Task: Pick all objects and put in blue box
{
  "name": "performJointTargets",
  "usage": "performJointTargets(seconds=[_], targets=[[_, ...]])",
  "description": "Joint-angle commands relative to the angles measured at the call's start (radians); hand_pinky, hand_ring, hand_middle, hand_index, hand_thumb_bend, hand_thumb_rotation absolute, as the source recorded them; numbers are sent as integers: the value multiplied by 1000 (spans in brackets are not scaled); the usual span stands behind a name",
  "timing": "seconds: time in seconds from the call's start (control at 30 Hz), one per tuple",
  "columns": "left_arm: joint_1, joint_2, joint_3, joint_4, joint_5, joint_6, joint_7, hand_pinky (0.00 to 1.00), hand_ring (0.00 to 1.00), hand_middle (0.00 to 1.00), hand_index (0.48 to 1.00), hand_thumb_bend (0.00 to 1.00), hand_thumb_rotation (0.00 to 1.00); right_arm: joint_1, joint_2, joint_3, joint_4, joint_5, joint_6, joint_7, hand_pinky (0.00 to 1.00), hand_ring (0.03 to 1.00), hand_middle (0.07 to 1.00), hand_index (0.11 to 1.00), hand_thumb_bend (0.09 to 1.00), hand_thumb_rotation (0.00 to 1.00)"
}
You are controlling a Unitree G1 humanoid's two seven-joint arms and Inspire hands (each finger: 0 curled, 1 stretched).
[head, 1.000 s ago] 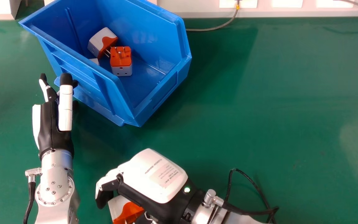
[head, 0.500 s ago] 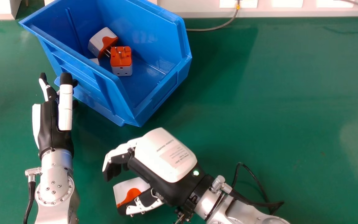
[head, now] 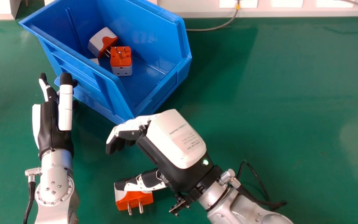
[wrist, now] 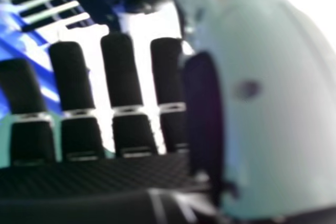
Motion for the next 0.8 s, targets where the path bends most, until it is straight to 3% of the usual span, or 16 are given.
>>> performJointTargets(seconds=[0.0,0.37,0.63,0.7,0.77], targets=[[-19,4,-4,-15,4,-6,-1,849,900,856,941,992,1000,-17,14,-17,-4,23,-20,-22,356,464,510,503,499,0],[-22,6,-4,-5,3,-10,-4,849,899,856,939,992,1000,-3,-2,11,-38,21,19,103,346,454,516,515,497,0],[-19,5,-4,-10,4,-12,-6,848,899,856,939,993,1000,47,-20,24,-173,11,174,344,337,451,521,530,495,0],[-20,5,-4,-9,3,-11,-6,848,899,856,939,993,1000,52,-24,28,-213,-3,218,411,419,523,602,605,600,14],[-20,5,-3,-9,2,-10,-7,848,899,856,939,994,1000,53,-30,32,-237,-20,243,442,458,568,644,642,642,29]])
